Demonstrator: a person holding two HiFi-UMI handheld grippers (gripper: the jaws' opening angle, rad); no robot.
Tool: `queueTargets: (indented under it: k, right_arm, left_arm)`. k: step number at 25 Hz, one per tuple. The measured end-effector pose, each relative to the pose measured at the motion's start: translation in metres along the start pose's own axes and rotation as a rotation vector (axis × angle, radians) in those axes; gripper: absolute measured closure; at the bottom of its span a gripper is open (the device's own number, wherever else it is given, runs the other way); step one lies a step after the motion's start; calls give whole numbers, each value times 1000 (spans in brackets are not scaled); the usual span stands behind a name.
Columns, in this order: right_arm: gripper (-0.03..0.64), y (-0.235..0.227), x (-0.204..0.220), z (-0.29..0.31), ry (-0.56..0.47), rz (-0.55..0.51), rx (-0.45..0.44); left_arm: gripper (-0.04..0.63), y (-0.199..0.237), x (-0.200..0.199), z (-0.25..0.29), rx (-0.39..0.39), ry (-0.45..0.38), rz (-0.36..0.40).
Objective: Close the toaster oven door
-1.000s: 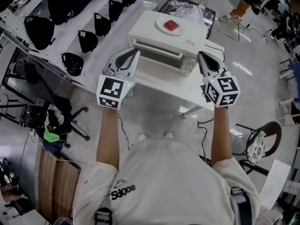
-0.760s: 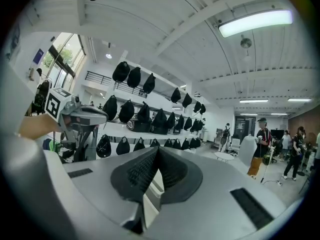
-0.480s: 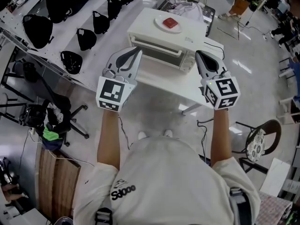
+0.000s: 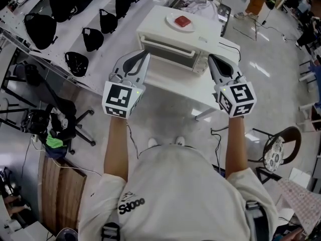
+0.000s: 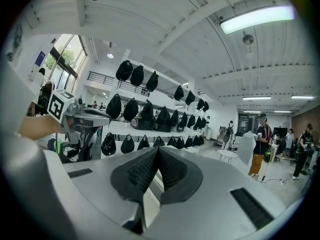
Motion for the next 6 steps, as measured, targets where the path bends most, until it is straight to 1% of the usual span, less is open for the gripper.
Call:
queueTargets:
  k: [6]
  right_arm:
    - [609, 4, 2, 1, 6, -10, -10]
  left_arm:
    - [569, 1, 2, -3, -14, -3, -7]
Point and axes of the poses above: the fingertips, and each gripper's own axes: z forward along the fingers, y to its left, x out of its underside, the point moved 10 cm from there along -z, backward along the fingers, and after that the axes turned 4 degrees about y, right-handed, at the moved point
